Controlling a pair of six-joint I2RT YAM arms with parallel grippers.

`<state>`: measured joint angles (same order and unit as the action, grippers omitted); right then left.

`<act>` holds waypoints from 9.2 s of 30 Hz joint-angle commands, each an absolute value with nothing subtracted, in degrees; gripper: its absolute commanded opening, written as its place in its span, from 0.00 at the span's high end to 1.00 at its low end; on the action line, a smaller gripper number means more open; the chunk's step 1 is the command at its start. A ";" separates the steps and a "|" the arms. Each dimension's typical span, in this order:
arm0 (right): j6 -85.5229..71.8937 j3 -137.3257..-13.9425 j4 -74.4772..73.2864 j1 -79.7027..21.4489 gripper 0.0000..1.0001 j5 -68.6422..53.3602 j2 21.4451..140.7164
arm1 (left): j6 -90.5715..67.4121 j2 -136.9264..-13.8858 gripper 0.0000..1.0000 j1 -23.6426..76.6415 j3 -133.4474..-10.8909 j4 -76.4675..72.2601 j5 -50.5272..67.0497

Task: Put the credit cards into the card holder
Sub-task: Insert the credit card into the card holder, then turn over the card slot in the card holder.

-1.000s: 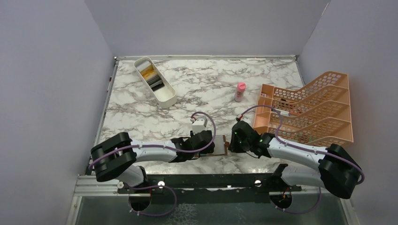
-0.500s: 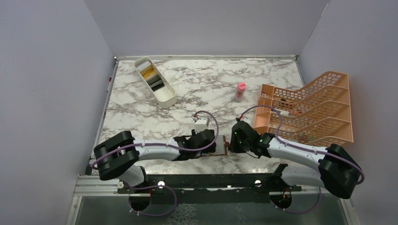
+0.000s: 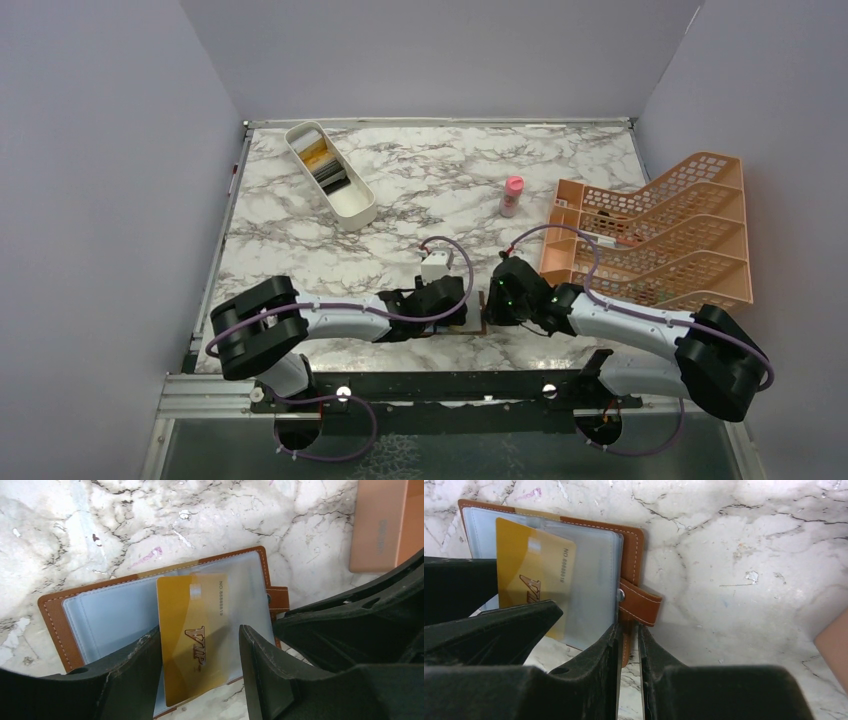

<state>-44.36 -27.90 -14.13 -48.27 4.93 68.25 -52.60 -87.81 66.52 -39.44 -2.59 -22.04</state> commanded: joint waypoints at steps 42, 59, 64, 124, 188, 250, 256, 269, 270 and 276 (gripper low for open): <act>-47.38 -24.18 -14.35 -48.34 0.79 5.21 65.10 | -59.23 -81.43 0.87 67.46 -33.21 -4.35 -23.95; -46.73 -21.73 -9.77 -48.34 0.79 0.37 65.00 | -64.89 -84.16 1.00 65.79 -30.61 -8.54 -25.67; -46.52 -21.58 -9.95 -48.34 0.79 0.60 64.44 | -67.41 -83.26 1.00 65.61 -28.89 -11.18 -25.08; -47.75 -21.59 -8.45 -48.40 0.80 0.00 66.19 | -61.78 -89.92 0.53 68.12 -37.58 -12.68 -19.79; -44.73 -29.97 -17.19 -48.43 0.60 1.19 54.62 | -19.62 -77.24 0.44 36.07 -59.16 14.99 -16.15; -52.46 -50.09 -24.67 -63.64 0.86 21.00 90.94 | -37.71 -78.65 0.44 30.85 -24.10 -12.17 31.21; -52.18 -46.08 -21.89 -62.22 0.87 20.32 89.70 | -40.80 -82.59 0.41 33.15 -23.63 -18.04 31.40; -52.46 -39.93 -14.94 -60.76 0.87 17.03 87.26 | -52.27 -86.20 0.42 39.19 -19.61 -34.70 30.07; -52.34 -39.72 -14.71 -60.66 0.87 16.76 87.18 | -53.01 -86.32 0.44 39.48 -19.40 -35.93 30.18; -52.51 -38.67 -13.89 -60.23 0.87 15.86 85.79 | -55.02 -83.36 0.64 41.48 -18.76 -37.99 28.15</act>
<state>-52.88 -41.10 -13.47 -60.99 15.90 85.78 -52.75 -85.80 40.10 -19.38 -33.36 30.30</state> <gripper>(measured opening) 0.128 0.412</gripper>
